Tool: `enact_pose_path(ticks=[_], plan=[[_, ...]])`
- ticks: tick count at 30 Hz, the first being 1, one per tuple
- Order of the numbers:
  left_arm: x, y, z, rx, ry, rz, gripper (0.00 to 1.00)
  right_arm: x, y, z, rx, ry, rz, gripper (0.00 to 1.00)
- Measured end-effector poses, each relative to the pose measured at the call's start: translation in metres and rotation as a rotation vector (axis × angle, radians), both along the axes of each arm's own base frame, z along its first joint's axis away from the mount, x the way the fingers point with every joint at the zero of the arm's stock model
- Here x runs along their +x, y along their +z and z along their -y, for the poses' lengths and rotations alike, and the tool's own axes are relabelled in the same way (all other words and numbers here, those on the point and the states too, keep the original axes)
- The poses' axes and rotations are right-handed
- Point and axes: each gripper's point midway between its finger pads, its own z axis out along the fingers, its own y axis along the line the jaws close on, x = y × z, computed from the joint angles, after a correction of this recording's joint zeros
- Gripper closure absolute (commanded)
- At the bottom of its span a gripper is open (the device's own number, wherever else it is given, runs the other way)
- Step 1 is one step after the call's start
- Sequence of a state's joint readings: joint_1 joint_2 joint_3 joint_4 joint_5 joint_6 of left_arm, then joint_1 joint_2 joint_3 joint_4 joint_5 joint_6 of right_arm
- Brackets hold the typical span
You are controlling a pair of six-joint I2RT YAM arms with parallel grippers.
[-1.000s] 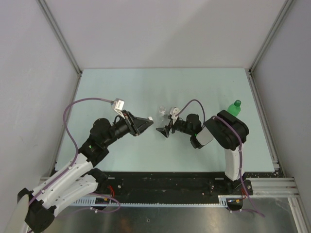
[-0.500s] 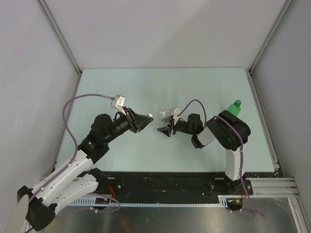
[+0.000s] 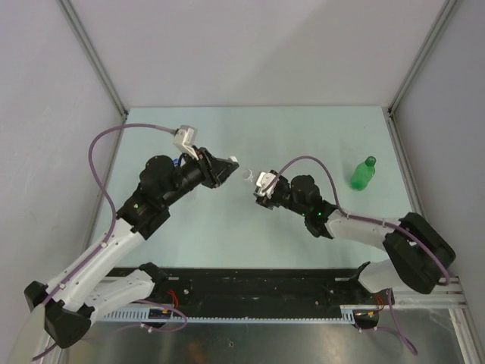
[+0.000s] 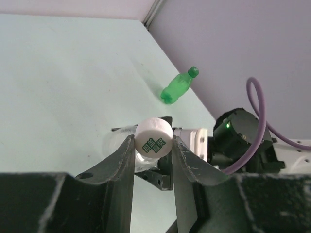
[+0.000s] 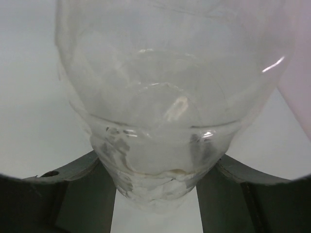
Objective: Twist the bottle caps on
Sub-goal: Screw the bottle cap onto the plastic bottle.
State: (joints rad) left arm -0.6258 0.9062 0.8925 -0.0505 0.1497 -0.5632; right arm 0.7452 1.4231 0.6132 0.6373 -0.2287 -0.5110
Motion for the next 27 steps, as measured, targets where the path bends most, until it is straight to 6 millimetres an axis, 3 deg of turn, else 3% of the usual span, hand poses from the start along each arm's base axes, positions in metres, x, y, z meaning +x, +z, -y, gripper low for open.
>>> enact_pose_path(ticks=[5,10,18,27], plan=[[0.004,0.007,0.007,0.055,-0.039,0.026,0.75,-0.002,-0.020,0.041,-0.237,-0.162,0.001,0.65],[-0.004,-0.007,0.022,0.117,-0.158,0.014,0.76,-0.004,-0.017,0.069,-0.355,-0.257,0.021,0.67],[-0.007,-0.046,0.033,0.205,-0.247,-0.079,0.77,-0.001,-0.006,0.077,-0.435,-0.324,0.063,0.67],[-0.002,-0.061,0.036,0.244,-0.253,-0.119,0.77,-0.001,-0.003,0.081,-0.470,-0.346,0.080,0.67]])
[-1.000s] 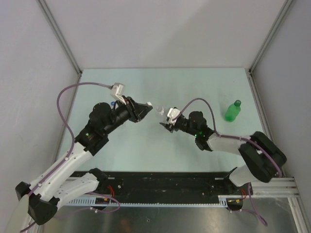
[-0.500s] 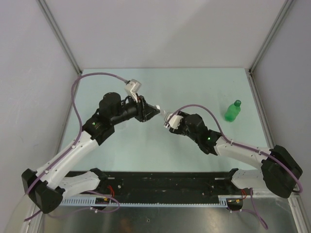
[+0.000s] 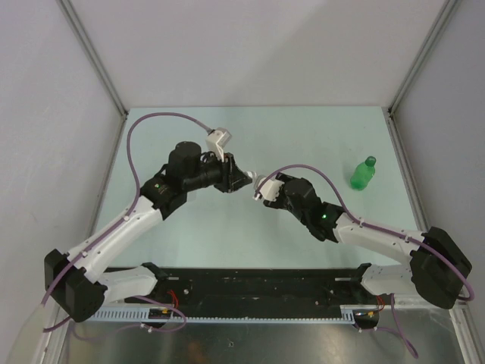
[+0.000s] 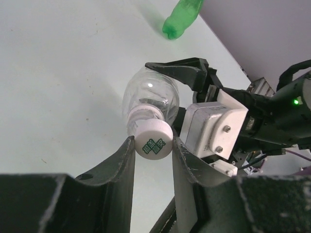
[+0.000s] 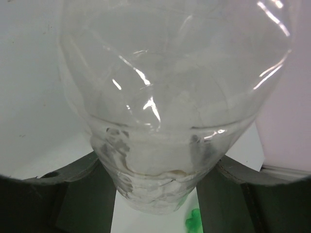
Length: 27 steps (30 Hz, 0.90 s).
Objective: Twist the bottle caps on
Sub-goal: Screw the bottle cap onto the plastic bottle.
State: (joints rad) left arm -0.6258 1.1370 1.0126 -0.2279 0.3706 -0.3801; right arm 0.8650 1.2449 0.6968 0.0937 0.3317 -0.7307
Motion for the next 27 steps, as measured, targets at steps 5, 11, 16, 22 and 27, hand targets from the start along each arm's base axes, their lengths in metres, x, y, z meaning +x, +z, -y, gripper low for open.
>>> enact_pose_path(ticks=[5,11,16,22,27], plan=[[0.004,-0.008,0.002,0.021,-0.002,-0.016,0.78,-0.001,-0.001,0.001,-0.015,-0.003,-0.003,0.67],[0.009,-0.018,0.003,0.045,0.012,-0.040,0.80,-0.003,-0.004,0.002,-0.026,0.002,-0.014,0.70],[0.011,-0.022,0.005,0.056,0.013,-0.056,0.81,-0.008,-0.006,0.006,-0.042,0.009,-0.032,0.72],[0.010,-0.023,0.005,0.057,0.011,-0.056,0.84,-0.018,0.001,0.011,-0.039,0.034,-0.046,0.78],[0.011,-0.023,0.005,0.057,0.011,-0.055,0.86,-0.027,0.009,0.014,-0.019,0.062,-0.054,0.91]])
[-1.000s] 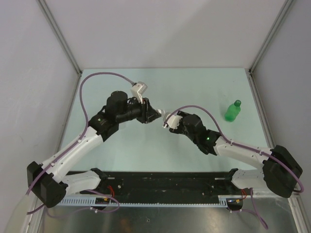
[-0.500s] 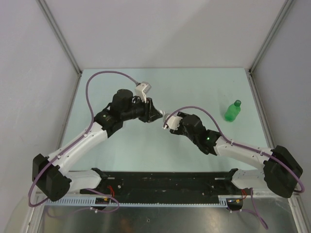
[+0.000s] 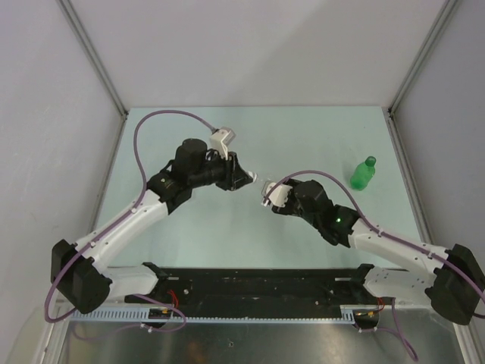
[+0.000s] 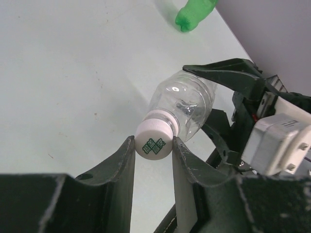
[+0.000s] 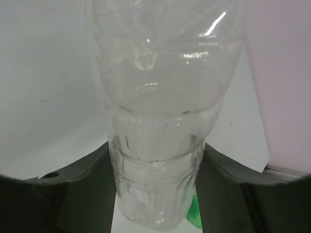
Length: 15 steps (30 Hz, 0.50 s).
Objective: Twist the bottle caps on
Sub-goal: Screw the bottle cap onto the plastic bottle.
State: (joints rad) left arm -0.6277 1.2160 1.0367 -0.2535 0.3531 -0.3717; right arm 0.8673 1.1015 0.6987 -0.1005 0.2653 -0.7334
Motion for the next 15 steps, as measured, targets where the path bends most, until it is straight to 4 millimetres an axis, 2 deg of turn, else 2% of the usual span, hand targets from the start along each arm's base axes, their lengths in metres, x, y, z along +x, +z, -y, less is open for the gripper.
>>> enact_pose_path(ticks=[3,9,15], plan=[[0.001,0.001,-0.001,-0.003,-0.005,0.008,0.86,-0.004,0.005,0.000,0.026,0.014,-0.002,0.99],[-0.003,0.005,0.002,-0.022,-0.045,0.011,0.85,-0.006,0.005,-0.002,0.062,0.022,-0.027,1.00],[-0.012,0.019,0.006,-0.068,-0.102,0.032,0.84,-0.012,0.010,-0.004,0.133,0.054,-0.024,1.00]])
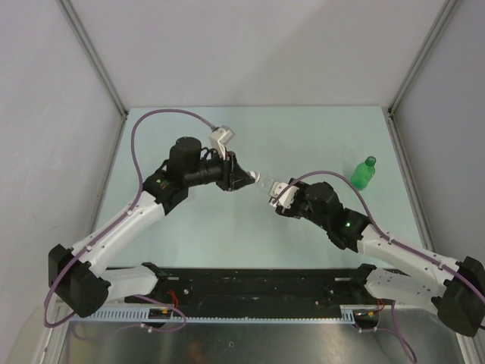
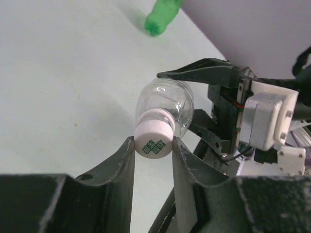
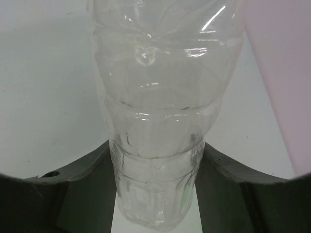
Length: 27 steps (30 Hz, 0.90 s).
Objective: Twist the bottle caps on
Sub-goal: Screw the bottle cap onto the plastic bottle.
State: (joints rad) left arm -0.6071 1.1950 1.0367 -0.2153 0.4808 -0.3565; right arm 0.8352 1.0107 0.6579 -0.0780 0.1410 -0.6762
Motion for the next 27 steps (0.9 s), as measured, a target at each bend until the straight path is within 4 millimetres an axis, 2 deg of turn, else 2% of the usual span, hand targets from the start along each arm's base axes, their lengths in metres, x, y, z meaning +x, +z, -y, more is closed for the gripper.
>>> enact_pose_path(ticks=[8,17,21,27], plan=[[-0.017,0.019,0.008,-0.043,-0.111,0.067,0.74,-0.014,0.011,-0.001,0.096,0.065,-0.003,1.00],[-0.031,0.035,0.023,0.002,-0.222,0.259,0.70,-0.019,0.015,0.000,0.125,0.076,-0.018,1.00],[-0.028,0.039,0.028,0.046,-0.259,0.297,0.68,-0.019,0.018,0.003,0.126,0.066,-0.011,1.00],[-0.015,0.044,0.042,0.129,-0.338,0.316,0.67,-0.012,0.020,0.018,0.102,-0.012,0.017,1.00]])
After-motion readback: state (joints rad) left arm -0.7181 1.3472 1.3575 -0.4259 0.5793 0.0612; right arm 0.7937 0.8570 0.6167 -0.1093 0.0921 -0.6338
